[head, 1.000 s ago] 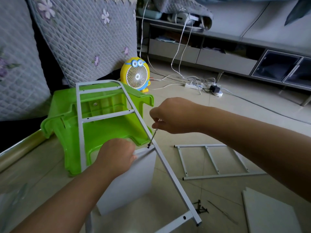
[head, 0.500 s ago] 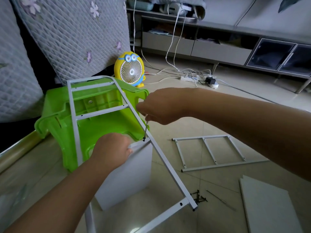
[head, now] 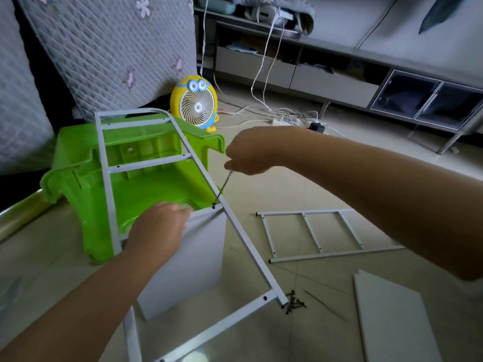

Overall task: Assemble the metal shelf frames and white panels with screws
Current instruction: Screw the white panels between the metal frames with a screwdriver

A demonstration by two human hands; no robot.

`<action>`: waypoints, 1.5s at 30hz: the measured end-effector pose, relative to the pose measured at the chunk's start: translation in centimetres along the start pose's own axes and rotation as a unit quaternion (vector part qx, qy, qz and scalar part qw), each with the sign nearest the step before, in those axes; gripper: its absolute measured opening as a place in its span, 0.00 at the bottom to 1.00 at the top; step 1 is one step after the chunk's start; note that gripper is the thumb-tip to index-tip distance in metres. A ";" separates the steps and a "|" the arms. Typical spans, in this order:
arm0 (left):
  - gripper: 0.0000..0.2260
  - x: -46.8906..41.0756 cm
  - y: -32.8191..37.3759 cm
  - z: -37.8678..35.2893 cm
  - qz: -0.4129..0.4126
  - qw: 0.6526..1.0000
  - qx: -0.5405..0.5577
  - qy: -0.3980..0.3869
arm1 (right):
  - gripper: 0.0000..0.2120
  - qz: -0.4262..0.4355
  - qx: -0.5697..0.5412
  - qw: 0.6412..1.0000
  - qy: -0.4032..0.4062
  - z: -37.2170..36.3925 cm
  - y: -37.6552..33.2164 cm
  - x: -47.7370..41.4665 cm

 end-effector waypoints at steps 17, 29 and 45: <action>0.13 0.2 -1.8 -0.8 0.072 0.993 0.003 -0.095 | 0.19 0.025 0.062 0.997 0.048 2.7 -2.3 -0.9; 0.12 -0.1 -2.0 -1.0 0.077 0.991 0.011 -0.111 | 0.10 0.042 -0.090 0.993 0.063 1.6 -1.4 -0.3; 0.07 -0.7 -0.7 -0.3 0.058 0.978 -0.115 -0.163 | 0.17 -0.040 -0.036 0.996 0.071 1.1 -1.6 -0.4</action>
Point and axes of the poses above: each hand's wrist, its own x-axis away from the middle knuckle, its own z-axis out of the back of the hand, y = z × x, the point moved 6 cm from there along -x, towards the middle knuckle, and after that the axes turned 5 degrees about y, right-handed, at the moved point
